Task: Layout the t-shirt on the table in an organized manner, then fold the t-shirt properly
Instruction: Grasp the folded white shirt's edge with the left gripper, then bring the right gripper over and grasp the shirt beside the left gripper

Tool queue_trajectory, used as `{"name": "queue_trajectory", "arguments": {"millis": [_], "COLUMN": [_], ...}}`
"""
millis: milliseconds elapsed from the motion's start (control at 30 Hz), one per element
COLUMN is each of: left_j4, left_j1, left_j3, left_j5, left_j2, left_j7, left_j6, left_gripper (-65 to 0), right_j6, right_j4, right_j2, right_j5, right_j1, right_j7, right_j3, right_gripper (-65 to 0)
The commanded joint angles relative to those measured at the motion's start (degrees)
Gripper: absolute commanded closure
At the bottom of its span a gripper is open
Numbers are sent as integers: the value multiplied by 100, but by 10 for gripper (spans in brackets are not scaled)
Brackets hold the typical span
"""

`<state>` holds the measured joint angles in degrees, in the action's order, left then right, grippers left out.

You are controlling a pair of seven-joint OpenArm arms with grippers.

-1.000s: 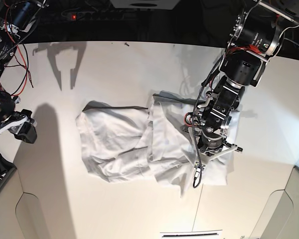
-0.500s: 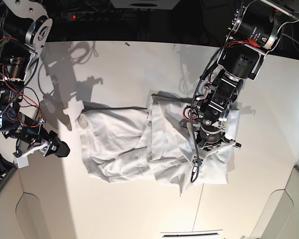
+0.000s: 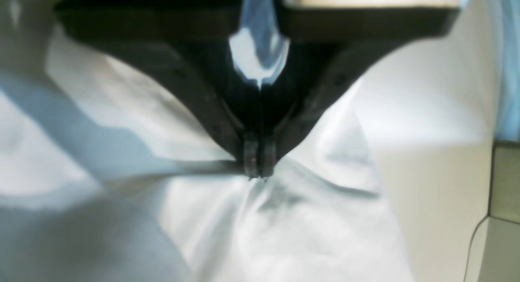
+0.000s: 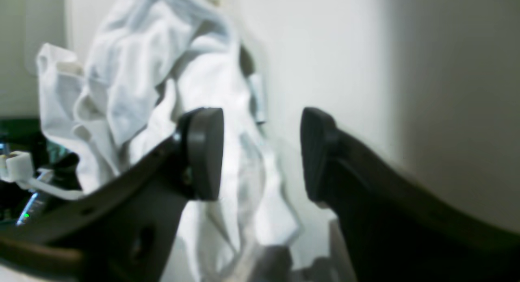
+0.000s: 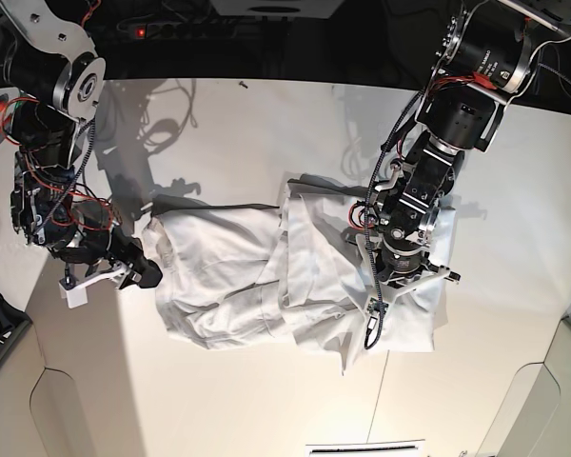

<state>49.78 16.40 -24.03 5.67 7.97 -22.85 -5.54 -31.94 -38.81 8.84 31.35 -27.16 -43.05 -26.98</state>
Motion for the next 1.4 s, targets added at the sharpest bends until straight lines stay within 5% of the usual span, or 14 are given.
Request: {"name": "queue_trajectory", "arguments": {"millis": [0, 367, 400, 500, 733, 1000, 1133, 1367], "left_j4": [-33, -22, -22, 90, 1005, 1821, 1843, 1843], "left_j1": [-55, -170, -208, -356, -1034, -1499, -1460, -1451], "left_j3": [-28, -28, -28, -28, -28, -28, -28, -28], "left_j5": [-350, -376, -374, -411, -804, -826, -855, -868], "left_j2": [-66, -225, -225, -245, -243, -258, -258, -258], "left_j7": [-400, -680, -682, -702, -876, -890, -868, -868], "left_j6": [544, 970, 973, 1257, 1526, 1526, 1526, 1526], "left_gripper": [0, 0, 0, 0, 0, 0, 0, 0], "right_j6": [-7, -20, -20, -22, -24, -24, -24, -24], "right_j4": [-44, -44, -46, -76, -929, -2804, -3344, -3383], "right_j2": [-20, -328, -328, -313, -315, -354, -562, -1152], "right_j5": [37, -146, -190, -199, -201, 531, 866, 896], "right_j1": [-111, -199, -199, -195, -120, -57, -55, 236], "right_j7": [-26, 219, 243, 247, -103, -1550, -1987, -1971], "right_j3": [55, 734, 734, 732, 728, 772, 1058, 2315], "right_gripper": [-309, -304, -272, 0, 0, 0, 0, 0]}}
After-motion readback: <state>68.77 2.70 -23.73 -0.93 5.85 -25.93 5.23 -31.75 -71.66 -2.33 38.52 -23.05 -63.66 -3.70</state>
